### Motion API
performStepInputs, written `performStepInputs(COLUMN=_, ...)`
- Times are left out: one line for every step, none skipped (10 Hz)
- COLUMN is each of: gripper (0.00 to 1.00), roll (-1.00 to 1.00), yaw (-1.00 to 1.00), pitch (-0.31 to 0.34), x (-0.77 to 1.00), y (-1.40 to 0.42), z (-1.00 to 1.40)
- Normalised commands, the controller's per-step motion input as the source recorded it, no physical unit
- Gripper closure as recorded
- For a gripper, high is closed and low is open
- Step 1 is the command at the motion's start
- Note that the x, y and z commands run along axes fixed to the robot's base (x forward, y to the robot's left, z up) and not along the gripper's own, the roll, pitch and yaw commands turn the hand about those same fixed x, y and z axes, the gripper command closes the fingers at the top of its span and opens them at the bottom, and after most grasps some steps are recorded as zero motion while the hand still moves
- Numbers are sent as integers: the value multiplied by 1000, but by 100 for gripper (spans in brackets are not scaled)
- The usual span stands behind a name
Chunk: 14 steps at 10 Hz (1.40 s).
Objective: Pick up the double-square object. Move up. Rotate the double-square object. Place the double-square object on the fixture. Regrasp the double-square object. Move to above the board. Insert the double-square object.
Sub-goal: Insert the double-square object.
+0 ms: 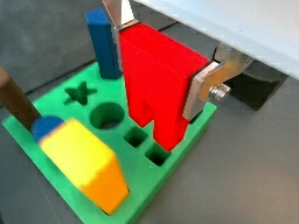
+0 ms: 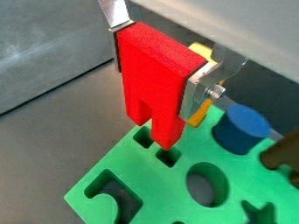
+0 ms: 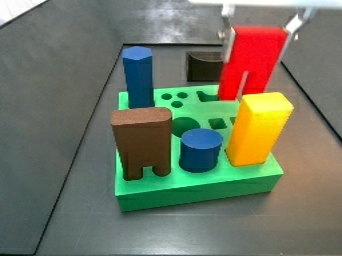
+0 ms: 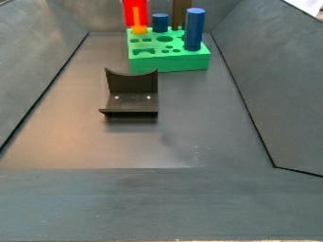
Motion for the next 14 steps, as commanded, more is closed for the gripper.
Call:
performStepInputs(gripper=100, roll=164, yaw=374, pitch=-66, x=-129, y=0, z=-591)
performStepInputs(gripper=100, roll=157, yaw=483, pitch=-130, x=-426, y=9, z=-640)
performStepInputs(gripper=100, roll=159, yaw=497, pitch=-153, x=-594, y=0, z=-666)
performStepInputs(gripper=100, roll=0, yaw=191, pitch=-139, x=-597, y=0, z=-460)
performStepInputs(gripper=100, roll=0, yaw=0, pitch=0, x=-20, y=0, z=0)
performStepInputs(gripper=100, roll=0, yaw=0, pitch=0, x=0, y=-43, z=-109)
performStepInputs(gripper=100, roll=0, yaw=0, pitch=-21, x=306, y=-163, z=-300)
performStepInputs(gripper=100, roll=13, yaw=17, pitch=0, x=489, y=-97, z=-314)
performStepInputs(gripper=100, roll=21, yaw=49, pitch=0, x=500, y=-46, z=-331)
performStepInputs(gripper=100, roll=43, yaw=86, pitch=4, x=443, y=0, z=-326)
performStepInputs(gripper=100, roll=56, yaw=120, pitch=9, x=343, y=0, z=-329)
performStepInputs(gripper=100, roll=56, yaw=123, pitch=0, x=100, y=-26, z=-369)
performStepInputs(gripper=100, roll=60, yaw=97, pitch=-7, x=-6, y=-77, z=-446)
performStepInputs(gripper=100, roll=79, yaw=86, pitch=-39, x=-217, y=-66, z=-497)
